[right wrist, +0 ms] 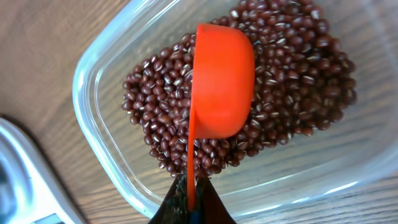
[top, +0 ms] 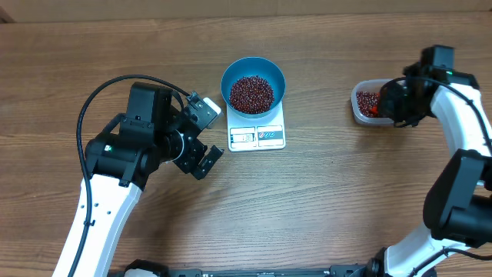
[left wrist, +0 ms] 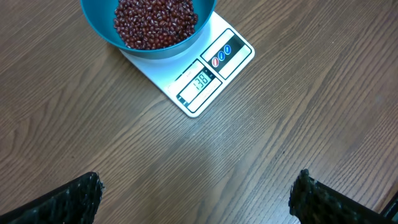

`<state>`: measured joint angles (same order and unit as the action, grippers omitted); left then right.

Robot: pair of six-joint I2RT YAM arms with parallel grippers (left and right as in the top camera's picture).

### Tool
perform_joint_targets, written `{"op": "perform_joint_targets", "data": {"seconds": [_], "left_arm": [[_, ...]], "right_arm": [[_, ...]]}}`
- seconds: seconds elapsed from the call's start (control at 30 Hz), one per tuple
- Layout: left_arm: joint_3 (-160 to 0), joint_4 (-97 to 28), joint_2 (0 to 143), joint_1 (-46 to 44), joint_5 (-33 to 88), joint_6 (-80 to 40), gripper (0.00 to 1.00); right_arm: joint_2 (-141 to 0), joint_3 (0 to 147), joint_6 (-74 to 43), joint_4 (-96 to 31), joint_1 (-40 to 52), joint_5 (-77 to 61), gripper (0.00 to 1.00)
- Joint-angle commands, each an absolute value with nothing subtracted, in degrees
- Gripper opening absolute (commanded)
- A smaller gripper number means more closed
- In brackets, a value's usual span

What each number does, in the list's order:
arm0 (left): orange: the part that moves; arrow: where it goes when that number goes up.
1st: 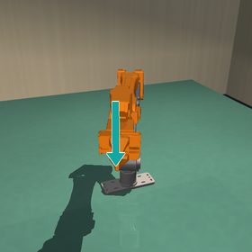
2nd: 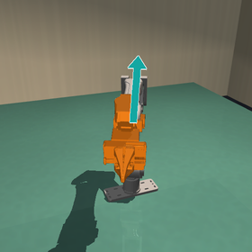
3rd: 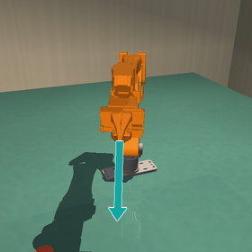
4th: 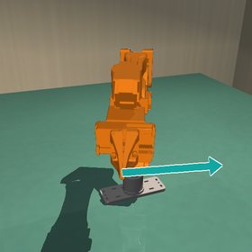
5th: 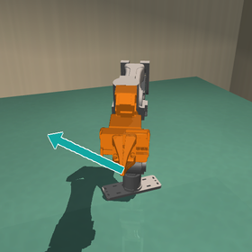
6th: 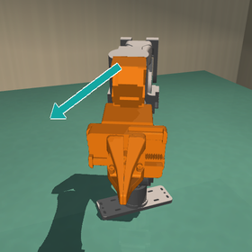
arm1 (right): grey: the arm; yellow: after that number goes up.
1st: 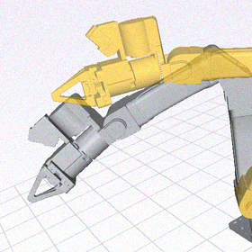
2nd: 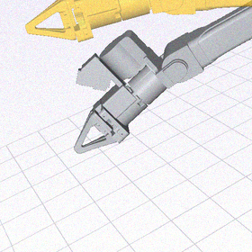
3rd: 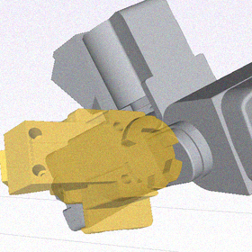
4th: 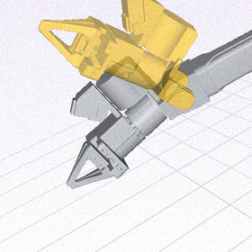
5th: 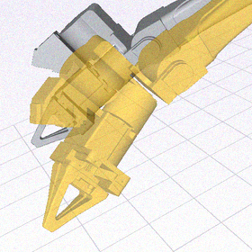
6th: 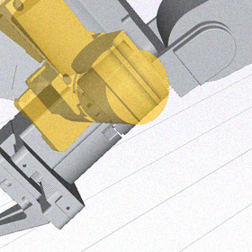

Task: Scoop item into bowl and weigh 150g on scale
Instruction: 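Dip the red scoop into the beans in the tub, then lift the filled scoop and carry it left toward the blue bowl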

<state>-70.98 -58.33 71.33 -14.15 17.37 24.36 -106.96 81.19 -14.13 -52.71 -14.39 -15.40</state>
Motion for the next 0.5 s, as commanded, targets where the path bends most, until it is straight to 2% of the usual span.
{"op": "perform_joint_targets", "data": {"seconds": [0.0, 0.47], "left_arm": [[-72.49, -58.28, 71.64, -14.26, 17.41, 24.38, 1.00], [-72.49, -58.28, 71.64, -14.26, 17.41, 24.38, 1.00]], "right_arm": [[-106.87, 81.45, -18.02, -52.53, -16.19, -21.89, 0.04], [-106.87, 81.45, -18.02, -53.63, -17.02, -25.47, 0.04]]}}
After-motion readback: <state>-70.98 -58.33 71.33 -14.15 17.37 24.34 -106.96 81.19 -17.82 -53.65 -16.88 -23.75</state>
